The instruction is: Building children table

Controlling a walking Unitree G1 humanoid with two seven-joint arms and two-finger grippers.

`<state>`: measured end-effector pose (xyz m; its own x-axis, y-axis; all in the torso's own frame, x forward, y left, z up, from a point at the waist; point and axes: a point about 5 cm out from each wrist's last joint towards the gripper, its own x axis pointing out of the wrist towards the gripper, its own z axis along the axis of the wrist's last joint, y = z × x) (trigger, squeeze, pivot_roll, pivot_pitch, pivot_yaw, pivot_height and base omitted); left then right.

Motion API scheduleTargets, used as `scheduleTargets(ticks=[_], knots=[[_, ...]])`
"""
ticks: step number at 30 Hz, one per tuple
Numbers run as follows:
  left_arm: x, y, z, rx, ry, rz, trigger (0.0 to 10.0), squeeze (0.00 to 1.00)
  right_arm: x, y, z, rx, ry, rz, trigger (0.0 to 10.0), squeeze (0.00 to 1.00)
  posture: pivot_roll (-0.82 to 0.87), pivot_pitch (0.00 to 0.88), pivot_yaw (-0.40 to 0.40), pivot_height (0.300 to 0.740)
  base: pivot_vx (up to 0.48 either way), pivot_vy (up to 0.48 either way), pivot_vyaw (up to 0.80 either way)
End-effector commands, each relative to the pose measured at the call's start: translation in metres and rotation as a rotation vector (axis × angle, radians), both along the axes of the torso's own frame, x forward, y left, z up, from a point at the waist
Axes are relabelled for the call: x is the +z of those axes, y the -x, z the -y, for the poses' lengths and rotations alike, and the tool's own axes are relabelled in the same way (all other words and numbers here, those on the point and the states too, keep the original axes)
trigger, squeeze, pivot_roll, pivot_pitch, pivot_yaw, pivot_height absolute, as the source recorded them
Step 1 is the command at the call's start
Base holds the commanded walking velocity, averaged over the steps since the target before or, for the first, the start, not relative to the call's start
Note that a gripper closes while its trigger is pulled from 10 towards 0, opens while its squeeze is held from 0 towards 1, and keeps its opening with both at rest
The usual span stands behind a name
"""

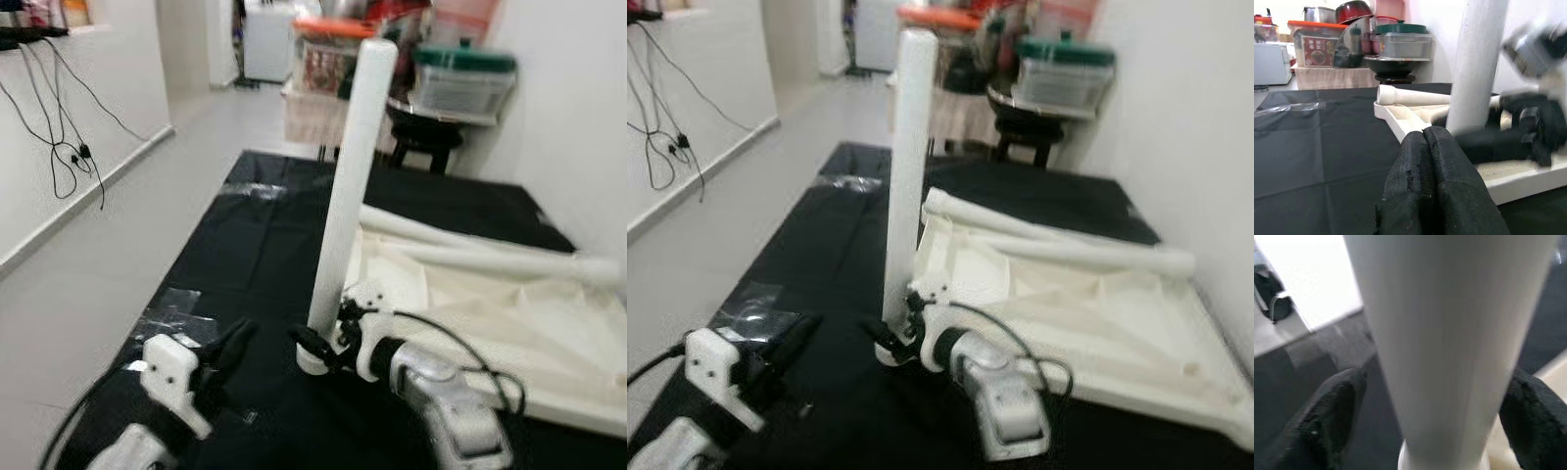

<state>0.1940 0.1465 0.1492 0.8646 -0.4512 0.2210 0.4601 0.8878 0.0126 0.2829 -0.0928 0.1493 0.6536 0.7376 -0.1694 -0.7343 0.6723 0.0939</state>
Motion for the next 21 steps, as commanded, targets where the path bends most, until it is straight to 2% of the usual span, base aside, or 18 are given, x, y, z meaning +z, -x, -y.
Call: scheduleTargets(ticks=[1, 2, 3, 4, 5, 10, 11, 17, 18, 19, 21], knots=[[-0.004, 0.0, 0.001, -0.004, -0.005, -0.02, 10.0, 0.0, 0.015, -0.001, -0.002, 0.178, -0.051, 0.069, 10.0, 0.47, -0.01, 0.0, -0.11, 0.74, 0.0, 0.0, 0.0], [-0.005, 0.0, 0.002, -0.007, -0.005, -0.02, 10.0, 0.0, 0.023, -0.003, 0.001, 0.304, -0.047, 0.101, 10.0, 0.0, -0.01, 0.0, -0.11, 0.74, 0.0, 0.0, 0.0], [-0.005, 0.0, 0.002, -0.008, -0.004, -0.02, 10.0, 0.0, 0.027, -0.005, 0.004, 0.385, -0.04, 0.121, 10.0, 0.0, -0.01, 0.0, -0.11, 0.74, 0.0, 0.0, 0.0], [-0.005, 0.0, 0.002, -0.008, -0.004, -0.02, 10.0, 0.0, 0.027, -0.005, 0.004, 0.385, -0.04, 0.121, 10.0, 0.0, -0.01, 0.0, -0.11, 0.74, 0.0, 0.0, 0.0], [-0.006, -0.001, 0.003, -0.008, -0.004, -0.02, 10.0, 0.0, 0.032, -0.01, 0.011, 0.573, -0.001, 0.127, 10.0, 0.0, 0.0, 0.0, -0.113, 0.74, 0.0, 0.0, 0.0], [-0.007, -0.001, 0.004, -0.007, -0.005, -0.02, 10.0, 0.0, 0.036, -0.016, 0.016, 0.666, 0.011, 0.105, 10.0, 0.0, 0.01, 0.0, -0.116, 0.74, 0.0, 0.0, 0.0], [-0.007, -0.001, 0.004, -0.004, -0.005, -0.021, 10.0, 0.0, 0.042, -0.031, 0.016, 0.693, -0.022, 0.068, 10.0, 0.0, 0.01, 0.0, -0.119, 0.74, 0.0, 0.0, 0.0], [-0.008, -0.001, 0.004, -0.003, -0.006, -0.021, 10.0, 0.0, 0.046, -0.041, 0.015, 0.72, -0.045, 0.032, 10.0, 0.0, 0.02, 0.0, -0.122, 0.74, 0.0, 0.0, 0.0], [-0.008, -0.001, 0.005, -0.003, -0.006, -0.021, 10.0, 0.0, 0.047, -0.043, 0.015, 0.728, -0.054, 0.023, 1.5, 0.0, 0.02, 0.0, -0.122, 0.74, 0.0, 0.0, 0.0], [-0.008, 0.0, 0.005, -0.003, -0.006, -0.021, 10.0, 0.0, 0.048, -0.044, 0.016, 0.739, -0.066, 0.016, 0.0, 0.0, 0.02, 0.0, -0.123, 0.74, 0.0, 0.0, 0.0], [-0.008, 0.0, 0.005, -0.003, -0.006, -0.021, 10.0, 0.0, 0.049, -0.045, 0.017, 0.745, -0.073, 0.014, 0.0, 0.0, 0.02, 0.0, -0.122, 0.74, 0.0, 0.0, 0.0]])
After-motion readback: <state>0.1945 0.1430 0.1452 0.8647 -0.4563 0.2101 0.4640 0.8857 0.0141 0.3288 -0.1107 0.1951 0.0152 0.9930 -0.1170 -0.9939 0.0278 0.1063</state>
